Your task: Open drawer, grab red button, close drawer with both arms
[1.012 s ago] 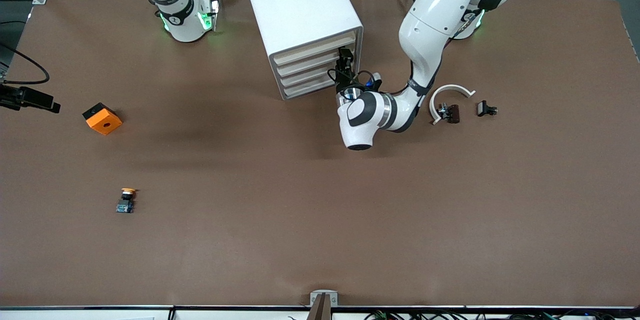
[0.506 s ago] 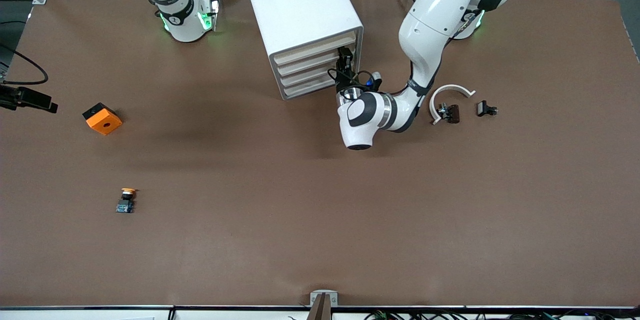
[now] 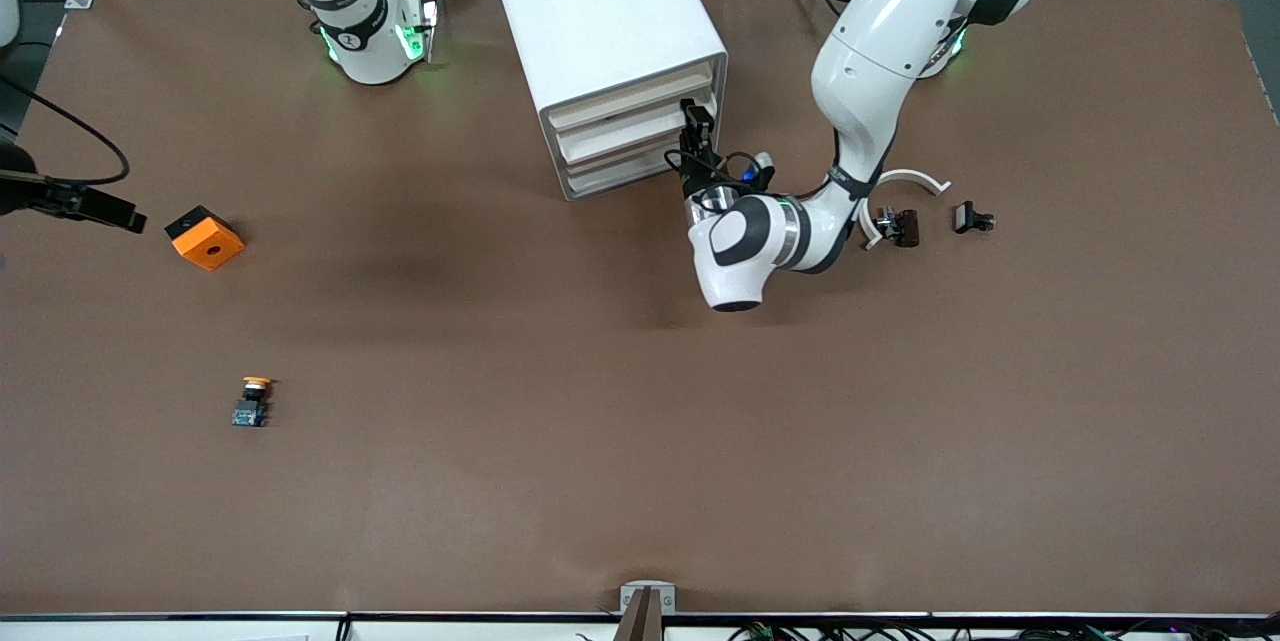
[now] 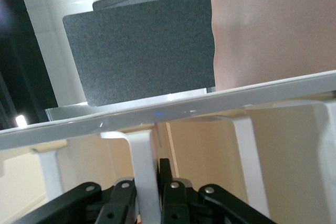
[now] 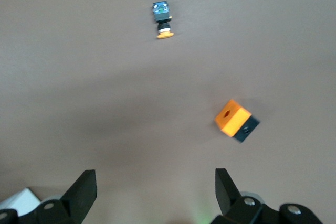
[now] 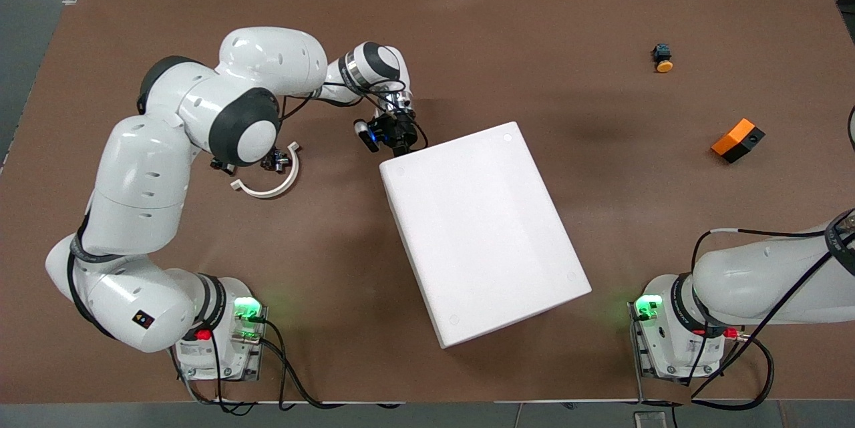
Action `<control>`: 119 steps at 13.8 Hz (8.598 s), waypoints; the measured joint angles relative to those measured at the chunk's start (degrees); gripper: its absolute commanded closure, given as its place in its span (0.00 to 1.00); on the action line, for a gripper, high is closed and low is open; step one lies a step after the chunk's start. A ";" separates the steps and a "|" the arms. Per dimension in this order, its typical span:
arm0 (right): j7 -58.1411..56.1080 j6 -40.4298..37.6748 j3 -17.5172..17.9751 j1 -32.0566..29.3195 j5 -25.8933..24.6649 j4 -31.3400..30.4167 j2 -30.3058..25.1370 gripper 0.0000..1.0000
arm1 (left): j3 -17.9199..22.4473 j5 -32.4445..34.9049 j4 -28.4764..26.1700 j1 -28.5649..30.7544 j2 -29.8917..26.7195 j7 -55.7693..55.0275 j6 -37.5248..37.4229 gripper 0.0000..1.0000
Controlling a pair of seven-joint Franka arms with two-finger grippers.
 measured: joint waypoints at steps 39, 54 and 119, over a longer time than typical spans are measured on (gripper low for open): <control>78.28 20.95 0.67 55.28 7.06 -0.27 17.72 0.00 | 1.90 -0.22 8.12 12.17 1.18 3.47 -0.78 0.00; 78.29 22.89 0.37 56.57 7.06 -0.27 21.76 0.00 | 1.69 11.32 17.36 13.26 -4.78 49.88 1.70 0.00; -3.33 44.13 -1.80 5.52 0.43 0.77 38.55 1.00 | -11.03 41.48 -15.80 -4.13 -24.68 62.63 58.59 0.00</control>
